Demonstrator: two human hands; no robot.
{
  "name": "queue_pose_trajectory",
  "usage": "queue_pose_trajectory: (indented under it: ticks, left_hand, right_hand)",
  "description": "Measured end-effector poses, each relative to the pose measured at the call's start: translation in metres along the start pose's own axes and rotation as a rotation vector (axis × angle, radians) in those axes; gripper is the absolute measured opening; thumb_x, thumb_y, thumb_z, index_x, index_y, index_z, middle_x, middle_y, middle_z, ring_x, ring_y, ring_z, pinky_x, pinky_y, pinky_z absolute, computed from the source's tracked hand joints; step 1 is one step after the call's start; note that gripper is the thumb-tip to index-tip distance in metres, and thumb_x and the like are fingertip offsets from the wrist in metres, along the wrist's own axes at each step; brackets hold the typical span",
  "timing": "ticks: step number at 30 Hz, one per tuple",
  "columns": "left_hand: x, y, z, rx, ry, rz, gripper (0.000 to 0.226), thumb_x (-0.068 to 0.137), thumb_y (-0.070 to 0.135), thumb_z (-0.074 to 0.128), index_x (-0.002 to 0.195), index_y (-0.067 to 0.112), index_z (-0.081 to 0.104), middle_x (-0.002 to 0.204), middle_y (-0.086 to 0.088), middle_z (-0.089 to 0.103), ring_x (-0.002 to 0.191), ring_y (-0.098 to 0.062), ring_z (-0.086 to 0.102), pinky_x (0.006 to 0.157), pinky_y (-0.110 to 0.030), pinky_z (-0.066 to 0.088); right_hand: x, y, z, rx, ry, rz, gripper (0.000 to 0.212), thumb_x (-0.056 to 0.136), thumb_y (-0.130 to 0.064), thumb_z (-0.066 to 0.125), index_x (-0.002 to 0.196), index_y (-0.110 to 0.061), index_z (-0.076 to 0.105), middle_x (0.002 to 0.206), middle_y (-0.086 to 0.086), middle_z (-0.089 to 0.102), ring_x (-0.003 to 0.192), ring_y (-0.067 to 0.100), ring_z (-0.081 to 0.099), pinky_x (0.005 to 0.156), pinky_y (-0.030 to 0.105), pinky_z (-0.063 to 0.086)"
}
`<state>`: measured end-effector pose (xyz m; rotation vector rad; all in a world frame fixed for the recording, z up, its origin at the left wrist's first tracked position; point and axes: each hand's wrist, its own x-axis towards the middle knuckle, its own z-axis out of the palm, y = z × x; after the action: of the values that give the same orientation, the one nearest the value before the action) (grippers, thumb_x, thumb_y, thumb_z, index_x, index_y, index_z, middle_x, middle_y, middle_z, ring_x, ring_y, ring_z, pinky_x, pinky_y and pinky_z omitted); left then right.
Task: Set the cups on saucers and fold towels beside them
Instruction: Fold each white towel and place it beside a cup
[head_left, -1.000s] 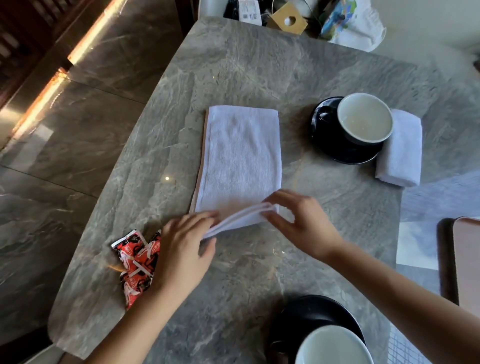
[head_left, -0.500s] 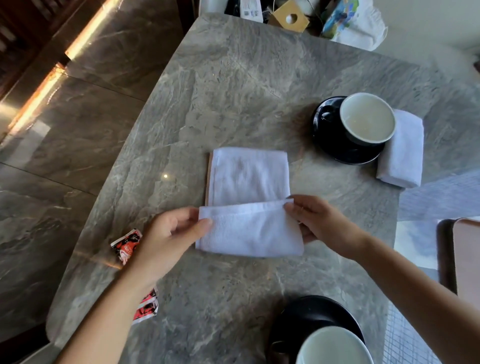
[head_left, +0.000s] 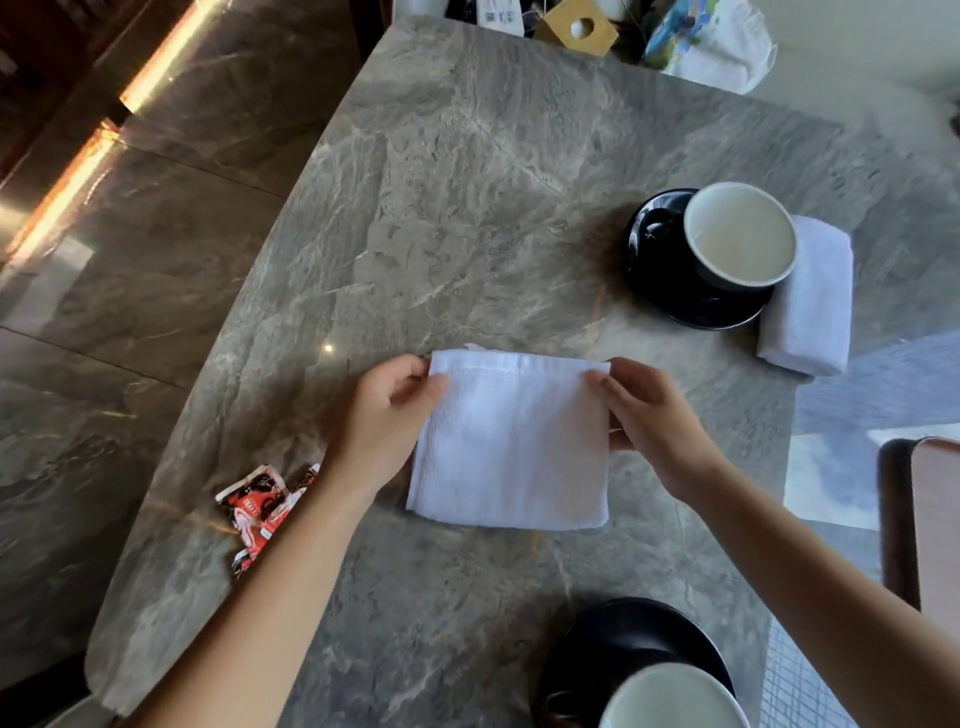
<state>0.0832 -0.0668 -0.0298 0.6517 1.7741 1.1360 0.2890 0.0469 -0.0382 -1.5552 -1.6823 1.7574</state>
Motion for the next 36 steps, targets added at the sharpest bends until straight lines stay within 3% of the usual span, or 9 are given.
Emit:
queue_pose_trajectory:
  ticks: [8, 13, 14, 16, 19, 22, 24, 29, 36]
  left_hand:
    - [0.015, -0.009, 0.007, 0.009, 0.098, 0.081, 0.011, 0.088, 0.007, 0.057, 0.077, 0.008, 0.060, 0.073, -0.015, 0.056, 0.067, -0.016, 0.045, 0.054, -0.020, 0.033]
    - [0.019, -0.020, 0.007, 0.081, 0.150, 0.115, 0.015, 0.088, 0.006, 0.057, 0.078, 0.015, 0.059, 0.071, -0.009, 0.061, 0.065, -0.018, 0.050, 0.061, -0.032, 0.039]
    - [0.018, -0.020, 0.008, 0.102, 0.158, 0.106, 0.011, 0.089, 0.008, 0.056, 0.084, 0.016, 0.060, 0.075, -0.005, 0.063, 0.068, -0.019, 0.054, 0.065, -0.036, 0.043]
    - [0.014, -0.021, 0.007, 0.222, 0.230, 0.116, 0.014, 0.089, 0.014, 0.053, 0.101, 0.018, 0.058, 0.087, 0.004, 0.063, 0.077, -0.014, 0.057, 0.075, -0.039, 0.046]
    - [-0.002, -0.016, 0.005, 0.565, 0.338, 0.381, 0.032, 0.085, 0.017, 0.047, 0.117, 0.021, 0.052, 0.110, 0.005, 0.058, 0.095, -0.013, 0.054, 0.086, -0.034, 0.042]
    - [-0.017, -0.015, 0.022, 0.794, 0.089, 0.579, 0.044, 0.085, 0.015, 0.041, 0.128, 0.015, 0.052, 0.131, 0.000, 0.058, 0.119, -0.015, 0.050, 0.102, -0.033, 0.030]
    - [-0.024, -0.021, 0.036, 0.874, -0.080, 0.571, 0.045, 0.088, 0.013, 0.040, 0.132, 0.010, 0.050, 0.139, -0.003, 0.052, 0.132, -0.015, 0.044, 0.112, -0.032, 0.017]
    - [-0.019, -0.041, 0.040, 1.008, -0.152, 0.537, 0.054, 0.091, 0.021, 0.030, 0.143, 0.011, 0.032, 0.153, -0.002, 0.026, 0.143, -0.016, 0.012, 0.119, -0.039, 0.010]
    - [-0.019, -0.045, 0.038, 1.179, -0.126, 0.577, 0.054, 0.089, 0.020, 0.029, 0.141, 0.008, 0.038, 0.150, -0.008, 0.036, 0.141, -0.025, 0.026, 0.112, -0.043, 0.020]
  right_hand:
    - [0.007, 0.010, 0.008, -0.137, 0.190, -0.115, 0.029, 0.095, -0.025, 0.053, 0.074, -0.006, 0.054, 0.067, 0.005, 0.054, 0.054, 0.015, 0.056, 0.042, 0.028, 0.049]
    - [0.012, 0.008, 0.011, -0.271, 0.248, -0.170, 0.013, 0.092, -0.025, 0.058, 0.079, -0.021, 0.056, 0.077, -0.003, 0.061, 0.051, 0.013, 0.057, 0.040, 0.020, 0.043]
    - [0.011, 0.007, 0.012, -0.266, 0.246, -0.155, 0.004, 0.091, -0.025, 0.058, 0.090, -0.022, 0.056, 0.082, -0.002, 0.062, 0.056, 0.015, 0.059, 0.042, 0.022, 0.045]
    - [0.005, 0.005, 0.011, -0.432, 0.308, -0.223, 0.025, 0.089, -0.026, 0.058, 0.113, -0.023, 0.050, 0.094, -0.002, 0.059, 0.067, 0.016, 0.059, 0.050, 0.029, 0.046]
    - [-0.011, -0.004, 0.014, -0.834, 0.367, -0.500, 0.044, 0.090, -0.031, 0.049, 0.131, -0.018, 0.042, 0.120, 0.002, 0.051, 0.102, 0.018, 0.054, 0.069, 0.030, 0.047]
    - [-0.024, -0.006, 0.037, -1.068, 0.180, -0.633, 0.057, 0.090, -0.033, 0.042, 0.142, -0.010, 0.037, 0.147, 0.011, 0.041, 0.133, 0.029, 0.035, 0.105, 0.045, 0.036]
    - [-0.028, 0.000, 0.054, -1.132, 0.050, -0.663, 0.057, 0.093, -0.024, 0.045, 0.144, -0.003, 0.034, 0.155, 0.014, 0.027, 0.145, 0.031, 0.021, 0.117, 0.050, 0.021]
    - [-0.024, 0.016, 0.070, -1.119, -0.066, -0.579, 0.061, 0.097, -0.026, 0.031, 0.149, 0.000, 0.013, 0.158, 0.016, 0.004, 0.147, 0.029, -0.003, 0.121, 0.044, 0.003]
    - [-0.021, 0.024, 0.069, -1.138, -0.034, -0.612, 0.065, 0.096, -0.035, 0.020, 0.148, 0.003, 0.011, 0.158, 0.019, 0.008, 0.148, 0.029, 0.003, 0.121, 0.044, 0.007]
